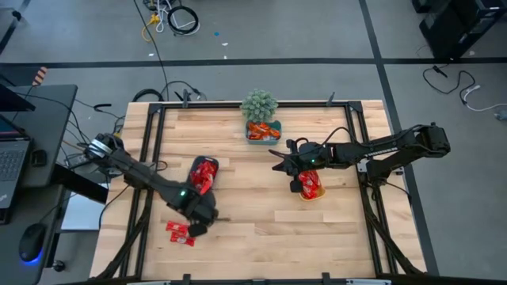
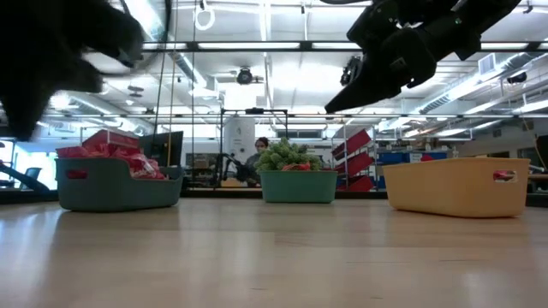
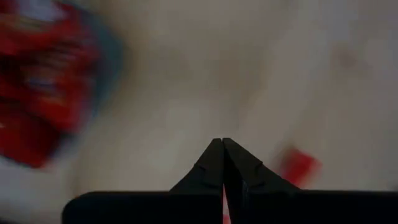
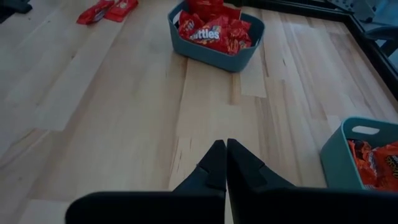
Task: Sort candy
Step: Put the red chocolate into the yellow bin
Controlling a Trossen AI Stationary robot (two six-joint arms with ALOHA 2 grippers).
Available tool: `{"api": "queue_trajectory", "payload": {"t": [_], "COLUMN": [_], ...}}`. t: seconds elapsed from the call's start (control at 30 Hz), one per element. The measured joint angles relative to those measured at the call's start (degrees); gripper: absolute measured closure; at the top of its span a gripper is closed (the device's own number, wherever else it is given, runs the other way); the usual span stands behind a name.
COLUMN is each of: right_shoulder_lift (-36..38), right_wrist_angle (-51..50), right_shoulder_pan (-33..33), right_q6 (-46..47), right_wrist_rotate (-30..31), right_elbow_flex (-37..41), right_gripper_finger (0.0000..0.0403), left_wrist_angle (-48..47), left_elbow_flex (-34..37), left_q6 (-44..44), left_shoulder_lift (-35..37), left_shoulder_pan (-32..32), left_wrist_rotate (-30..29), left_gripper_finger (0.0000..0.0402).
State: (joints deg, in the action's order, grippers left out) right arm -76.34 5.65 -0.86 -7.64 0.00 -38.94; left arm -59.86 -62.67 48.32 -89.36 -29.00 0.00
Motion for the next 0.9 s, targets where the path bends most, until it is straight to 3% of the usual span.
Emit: {"api": "queue_trajectory", "payload": {"t": [0.3, 0.53, 0.9], "right_shoulder_lift": [-0.4, -0.5, -0.6], "right_wrist_angle": [1.3, 1.6, 1.7], "right_shoulder_pan": [0.0, 0.0, 0.0], "right_q6": [0.2, 0.1, 0.0], "right_wrist_rotate": [0.0, -2.1, -3.1], "right_elbow_flex": [0.0, 0.0, 0.0], "right_gripper_finger": [0.0403, 0.0403, 0.0403], "left_wrist_angle": [5.7, 11.1, 9.5], "left_elbow_flex": [-0.3, -0.3, -0.3], "left_q6": [12.2, 16.8, 16.4], "left_shoulder_lift": [-0.5, -3.6, -9.0], "left_shoulder_pan": [-7.6, -9.5, -12.4], "left_wrist_rotate": [11.7, 7.6, 9.0], "left_gripper_finger": [0.0373, 0.0305, 0.0222]}}
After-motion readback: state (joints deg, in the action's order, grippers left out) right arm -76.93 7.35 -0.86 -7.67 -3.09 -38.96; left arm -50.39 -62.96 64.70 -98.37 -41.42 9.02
